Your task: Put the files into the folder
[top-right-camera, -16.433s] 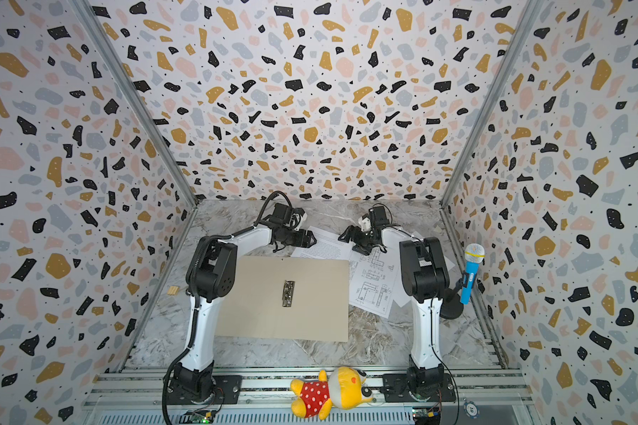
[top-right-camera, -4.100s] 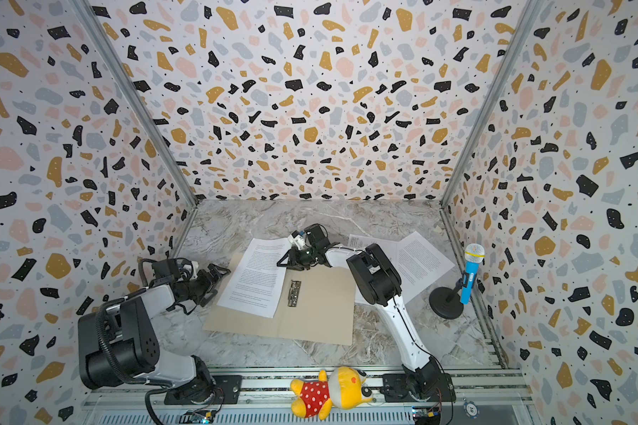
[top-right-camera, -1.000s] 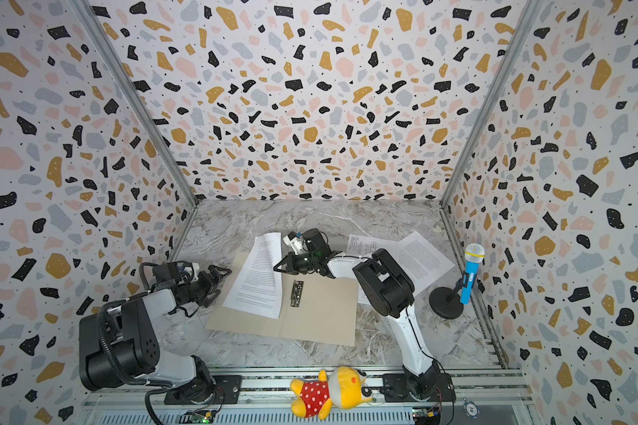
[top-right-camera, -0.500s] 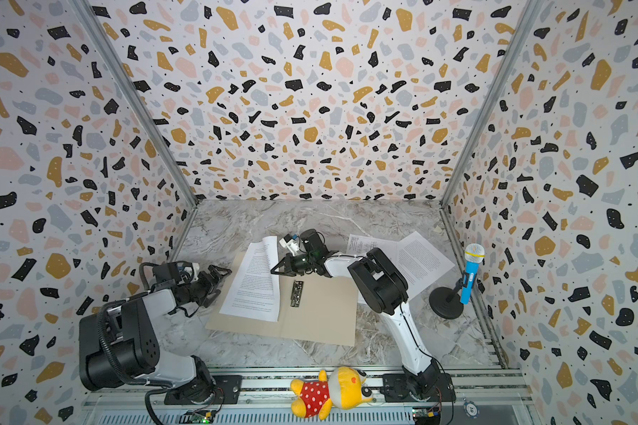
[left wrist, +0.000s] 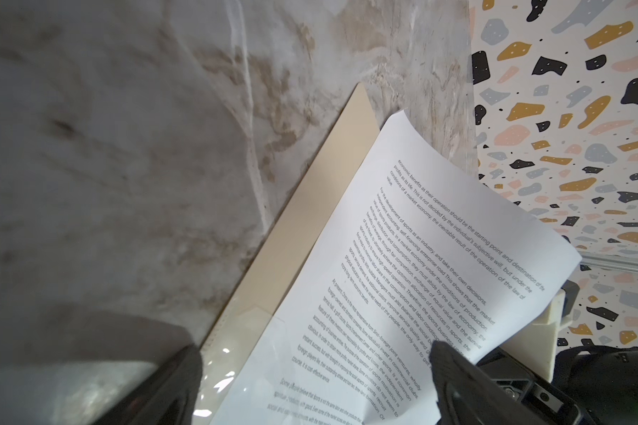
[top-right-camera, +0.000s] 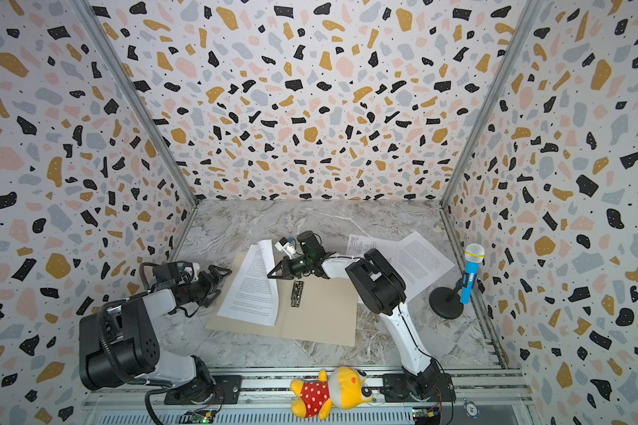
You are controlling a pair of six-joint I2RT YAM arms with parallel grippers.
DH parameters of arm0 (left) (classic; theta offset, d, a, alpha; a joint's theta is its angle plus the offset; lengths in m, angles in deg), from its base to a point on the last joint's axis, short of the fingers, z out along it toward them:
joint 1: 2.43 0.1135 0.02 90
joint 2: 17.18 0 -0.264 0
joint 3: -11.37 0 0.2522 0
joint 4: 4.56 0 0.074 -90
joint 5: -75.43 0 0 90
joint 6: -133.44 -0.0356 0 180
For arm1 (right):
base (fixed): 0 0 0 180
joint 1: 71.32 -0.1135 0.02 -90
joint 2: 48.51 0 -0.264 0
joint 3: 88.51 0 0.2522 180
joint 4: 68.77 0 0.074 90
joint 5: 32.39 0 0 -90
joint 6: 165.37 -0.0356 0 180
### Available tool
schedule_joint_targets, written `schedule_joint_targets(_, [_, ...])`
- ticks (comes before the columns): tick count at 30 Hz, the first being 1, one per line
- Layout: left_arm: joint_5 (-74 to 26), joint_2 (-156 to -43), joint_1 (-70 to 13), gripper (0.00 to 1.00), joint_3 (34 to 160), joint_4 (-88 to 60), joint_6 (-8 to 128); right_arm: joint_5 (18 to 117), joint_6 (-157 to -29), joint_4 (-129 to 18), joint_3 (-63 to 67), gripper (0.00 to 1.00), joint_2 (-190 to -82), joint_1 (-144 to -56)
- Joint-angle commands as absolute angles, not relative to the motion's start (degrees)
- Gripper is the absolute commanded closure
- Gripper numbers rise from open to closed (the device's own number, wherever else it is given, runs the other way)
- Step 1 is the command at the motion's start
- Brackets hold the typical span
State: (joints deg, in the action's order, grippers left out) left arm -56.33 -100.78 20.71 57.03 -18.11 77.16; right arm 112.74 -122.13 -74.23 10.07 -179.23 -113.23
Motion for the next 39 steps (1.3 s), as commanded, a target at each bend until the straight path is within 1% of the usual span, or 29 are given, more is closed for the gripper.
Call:
schedule_joint_targets(1, [-57.2, -101.4, 20.9, 0.02, 57.1, -18.7, 77.3, 110.3, -120.7, -69.1, 11.2, 0.89, -179.1, -112.4])
schedule_joint_targets(2, [-57.2, -101.5, 20.8, 0.02, 57.1, -18.7, 77.3, 109.9, -120.8, -68.8, 11.3, 0.86, -179.1, -112.4])
schedule_joint_targets(3, [-57.2, -101.6, 20.8, 0.02, 57.1, -18.7, 77.4, 109.1, -121.3, -68.2, 11.3, 0.79, -179.2, -112.5])
schedule_joint_targets(6, [-57.2, -101.5, 20.8, 0.01, 57.1, -18.6, 77.5, 106.7, -122.6, -67.2, 10.6, 0.74, -179.0, -112.5])
schedule_joint_targets(14, [-57.2, -101.6, 20.9, 0.02, 56.9, -18.3, 77.5, 100.6, -126.7, -65.5, 8.7, 0.72, -178.4, -112.4])
schedule_joint_targets(19, [-57.2, -101.8, 20.9, 0.02, 56.9, -18.2, 77.7, 98.9, -128.1, -64.1, 8.9, 0.74, -178.7, -112.5])
schedule_joint_targets(23, [-57.4, -101.9, 20.8, 0.02, 56.9, -17.8, 78.0, 100.0, -127.6, -66.8, 8.3, 0.90, -178.5, -112.5])
schedule_joint_targets(27, [-57.5, -102.0, 20.8, 0.02, 56.8, -17.4, 78.2, 104.1, -124.6, -67.3, 9.6, 0.93, -178.7, -112.4])
schedule_joint_targets(31, [-57.5, -102.3, 20.9, 0.02, 56.8, -17.4, 78.2, 106.6, -123.0, -67.1, 10.1, 1.00, -179.1, -112.4])
schedule_joint_targets(39, [-57.6, -102.5, 20.9, 0.02, 56.7, -17.4, 78.2, 109.1, -120.7, -66.2, 10.1, 1.00, -178.9, -112.2])
